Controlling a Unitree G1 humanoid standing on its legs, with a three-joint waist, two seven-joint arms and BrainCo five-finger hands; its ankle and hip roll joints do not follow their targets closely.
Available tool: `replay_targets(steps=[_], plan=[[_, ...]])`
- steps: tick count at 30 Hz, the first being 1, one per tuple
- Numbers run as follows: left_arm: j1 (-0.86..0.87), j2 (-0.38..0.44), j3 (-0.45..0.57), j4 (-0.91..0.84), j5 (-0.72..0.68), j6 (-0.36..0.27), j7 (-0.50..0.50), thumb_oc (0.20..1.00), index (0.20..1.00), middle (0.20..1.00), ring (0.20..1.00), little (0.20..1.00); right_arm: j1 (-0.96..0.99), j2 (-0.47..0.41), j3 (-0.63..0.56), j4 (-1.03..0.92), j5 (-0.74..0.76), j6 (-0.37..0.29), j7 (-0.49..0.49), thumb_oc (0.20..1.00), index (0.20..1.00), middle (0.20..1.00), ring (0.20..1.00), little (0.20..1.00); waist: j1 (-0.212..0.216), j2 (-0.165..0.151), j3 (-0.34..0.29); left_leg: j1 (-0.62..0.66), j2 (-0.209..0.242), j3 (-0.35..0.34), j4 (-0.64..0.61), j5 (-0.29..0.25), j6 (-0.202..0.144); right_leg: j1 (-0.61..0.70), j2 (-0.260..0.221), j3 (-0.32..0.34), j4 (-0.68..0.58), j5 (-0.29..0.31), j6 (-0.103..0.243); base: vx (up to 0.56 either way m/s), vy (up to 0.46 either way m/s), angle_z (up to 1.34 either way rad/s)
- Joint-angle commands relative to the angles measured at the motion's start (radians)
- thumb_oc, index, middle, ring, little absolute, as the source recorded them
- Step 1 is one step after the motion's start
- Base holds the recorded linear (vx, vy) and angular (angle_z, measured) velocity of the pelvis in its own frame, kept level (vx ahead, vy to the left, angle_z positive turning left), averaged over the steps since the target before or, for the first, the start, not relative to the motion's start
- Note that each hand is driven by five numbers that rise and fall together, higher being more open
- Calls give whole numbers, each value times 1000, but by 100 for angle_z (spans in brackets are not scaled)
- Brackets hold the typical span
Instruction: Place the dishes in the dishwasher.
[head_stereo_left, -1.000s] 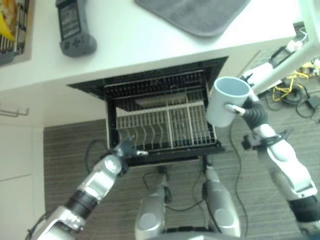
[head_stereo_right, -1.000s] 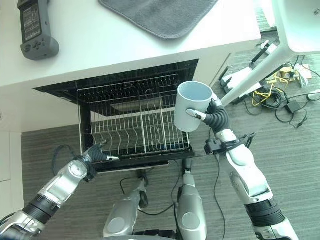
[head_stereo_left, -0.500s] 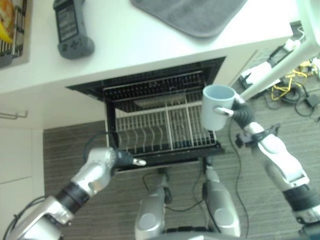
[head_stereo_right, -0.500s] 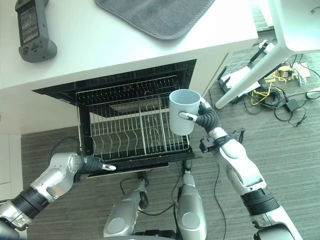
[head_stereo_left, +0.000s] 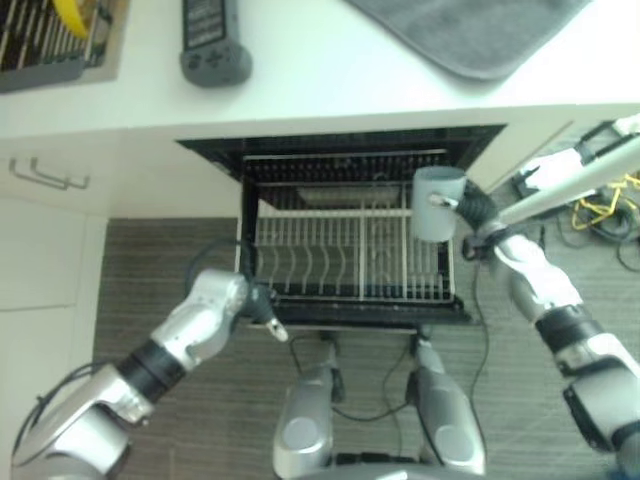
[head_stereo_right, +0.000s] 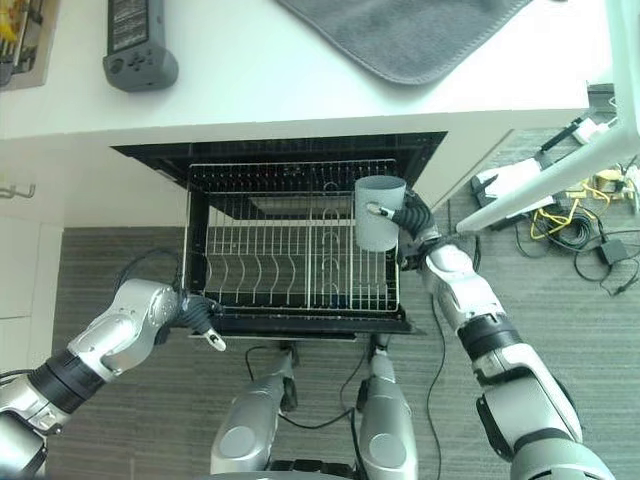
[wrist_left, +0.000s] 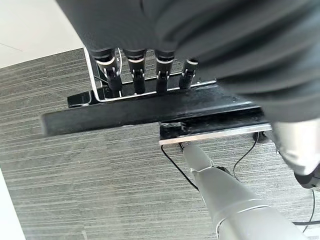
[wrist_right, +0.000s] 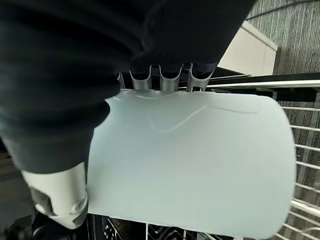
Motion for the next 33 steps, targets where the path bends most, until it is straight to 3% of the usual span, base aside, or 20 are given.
replay_targets(steps=[1,9,12,21,22,23,24,28,33], plan=[[34,64,-78,8,-24,-18,-52,1000,1000,1000,1000,1000,-42,2,8,-18,64,-5,-9,200,200,200,200,200,28,4,-35,1,7,-113,0,-77,-31,33,-96,-22,1,-54,100,-17,8,22],[13,37,-117,59,-76,-50,47,1000,1000,1000,1000,1000,-158,0,11,221,94,32,7,200,200,200,200,200,51,47,-31,-10,-10,-125,0,-72,-32,22,-108,-29,4,-51,101,-12,53,5],[22,1,-147,106,-110,-60,112,1000,1000,1000,1000,1000,-217,-5,-20,349,81,73,7,200,200,200,200,200,52,87,-27,-18,-26,-131,0,-64,-32,11,-119,-24,7,-51,100,-18,142,2],[102,-79,-184,145,-119,-54,234,1000,1000,1000,1000,1000,-239,-27,-31,437,-37,131,12,200,200,200,200,200,41,136,-26,-21,-46,-125,0,-57,-28,-4,-138,-8,10,-47,103,3,95,1],[114,-84,-185,149,-116,-59,244,1000,1000,1000,1000,1000,-243,-32,-34,446,-41,147,19,470,470,470,470,470,40,140,-26,-21,-47,-125,0,-56,-27,-5,-139,-7,10,-46,103,-5,52,1],[119,-87,-186,151,-113,-61,250,1000,1000,1000,1000,1000,-244,-32,-34,448,-45,151,17,649,649,649,649,649,40,140,-25,-21,-47,-125,0,-56,-27,-5,-139,-7,11,-46,103,-8,31,1],[128,-94,-189,154,-107,-61,260,1000,1000,1000,1000,1000,-247,-32,-35,454,-50,153,13,1000,1000,1000,1000,1000,40,141,-25,-21,-48,-125,0,-56,-27,-6,-140,-7,11,-46,103,0,0,0],[156,-112,-203,158,-91,-56,292,1000,1000,1000,1000,1000,-257,-41,-41,460,-51,165,-2,1000,1000,1000,1000,1000,39,139,-30,-18,-47,-123,0,-56,-27,-7,-139,-7,12,-45,104,0,0,0],[178,-125,-214,159,-85,-36,322,1000,1000,1000,1000,1000,-258,-45,-56,432,-61,131,-86,1000,1000,1000,1000,1000,31,134,-29,-16,-45,-119,0,-57,-27,-7,-135,-1,11,-43,104,0,0,0]])
